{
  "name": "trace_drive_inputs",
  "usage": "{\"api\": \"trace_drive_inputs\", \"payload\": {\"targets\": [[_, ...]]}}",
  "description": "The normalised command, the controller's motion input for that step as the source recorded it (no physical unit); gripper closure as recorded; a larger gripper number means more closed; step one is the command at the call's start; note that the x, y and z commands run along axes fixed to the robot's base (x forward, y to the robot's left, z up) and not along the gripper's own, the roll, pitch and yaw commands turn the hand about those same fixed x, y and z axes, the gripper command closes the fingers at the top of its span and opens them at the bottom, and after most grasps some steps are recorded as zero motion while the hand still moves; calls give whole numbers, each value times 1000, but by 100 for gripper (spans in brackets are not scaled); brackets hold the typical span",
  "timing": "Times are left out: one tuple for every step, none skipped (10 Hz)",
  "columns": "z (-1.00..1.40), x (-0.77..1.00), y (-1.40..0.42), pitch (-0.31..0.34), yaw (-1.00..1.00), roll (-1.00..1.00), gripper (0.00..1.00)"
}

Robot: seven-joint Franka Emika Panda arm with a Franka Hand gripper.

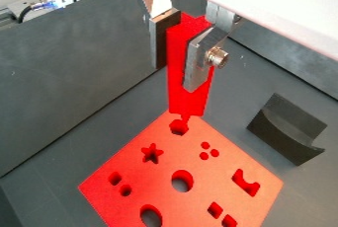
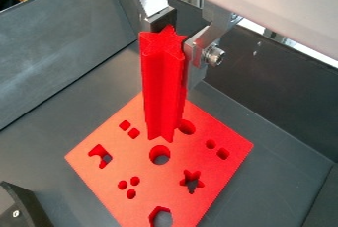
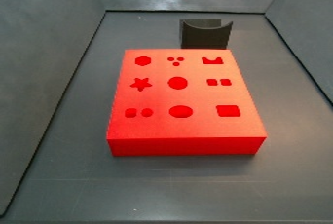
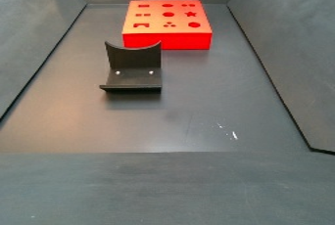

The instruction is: Insert the star object.

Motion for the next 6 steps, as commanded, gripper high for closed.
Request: {"api": "trace_drive_inputs", "payload": {"targets": [[-297, 0, -117, 0, -49, 34, 100], [-634, 0, -77, -104, -566, -59, 100], [-714, 0, -63, -166, -880, -67, 100], [-720, 0, -29, -193, -969, -19, 100], [-743, -71, 0, -174, -1000, -11, 100], [-611, -57, -3, -204, -1000, -67, 100]]}}
